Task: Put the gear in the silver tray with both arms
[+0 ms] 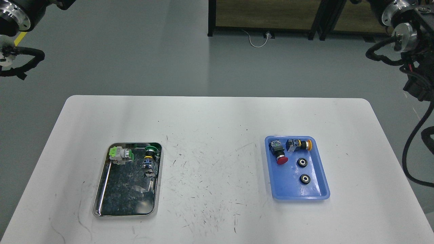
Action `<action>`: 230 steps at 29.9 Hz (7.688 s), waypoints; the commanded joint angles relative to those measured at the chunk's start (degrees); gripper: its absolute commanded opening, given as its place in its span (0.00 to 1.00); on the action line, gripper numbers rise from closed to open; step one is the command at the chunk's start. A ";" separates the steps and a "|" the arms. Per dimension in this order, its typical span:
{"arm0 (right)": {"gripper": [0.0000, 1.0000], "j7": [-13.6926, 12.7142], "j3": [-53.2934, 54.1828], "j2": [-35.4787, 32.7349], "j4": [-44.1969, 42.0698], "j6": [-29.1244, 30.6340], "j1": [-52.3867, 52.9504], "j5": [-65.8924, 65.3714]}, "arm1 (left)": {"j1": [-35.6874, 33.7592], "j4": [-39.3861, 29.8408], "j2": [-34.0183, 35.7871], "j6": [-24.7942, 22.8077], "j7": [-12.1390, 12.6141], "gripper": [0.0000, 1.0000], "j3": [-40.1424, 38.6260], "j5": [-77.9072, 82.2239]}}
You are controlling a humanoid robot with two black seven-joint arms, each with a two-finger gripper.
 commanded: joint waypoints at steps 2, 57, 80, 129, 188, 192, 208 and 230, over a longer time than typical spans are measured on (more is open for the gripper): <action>1.00 -0.01 -0.41 -0.50 0.23 0.39 0.39 0.23 | 0.12 1.14 0.14 0.70 1.30 0.99 -0.10 -0.17; 1.00 -4.75 -7.26 -21.77 43.47 31.73 -40.38 -25.51 | 31.24 -26.46 29.24 -10.46 -6.78 0.98 -7.75 -1.23; 0.91 -3.79 -4.27 -18.96 41.10 28.52 -45.05 -27.72 | 30.98 -26.28 28.97 -10.46 -6.87 0.98 -8.10 -1.14; 0.25 -3.08 -4.18 -16.05 36.96 29.22 -45.57 -27.63 | 30.54 -25.67 28.18 -10.37 -6.78 0.98 -8.10 -1.14; 0.70 -2.38 -31.87 20.24 26.42 31.73 -16.04 -25.96 | 30.71 -25.75 26.69 -10.11 -6.87 0.99 -6.70 -0.61; 0.75 -2.47 -31.43 19.54 25.98 31.73 -16.39 -25.70 | 30.80 -25.75 26.69 -10.55 -7.22 0.99 -6.70 -0.61; 0.81 -2.82 -7.98 -8.66 25.28 31.73 -18.94 -19.47 | 28.16 -27.95 15.01 -11.96 -7.49 0.98 -5.21 8.52; 0.82 -2.91 3.64 -21.16 22.11 31.73 -20.52 -13.57 | 38.97 -23.56 -14.70 -6.59 -7.75 0.97 4.81 25.40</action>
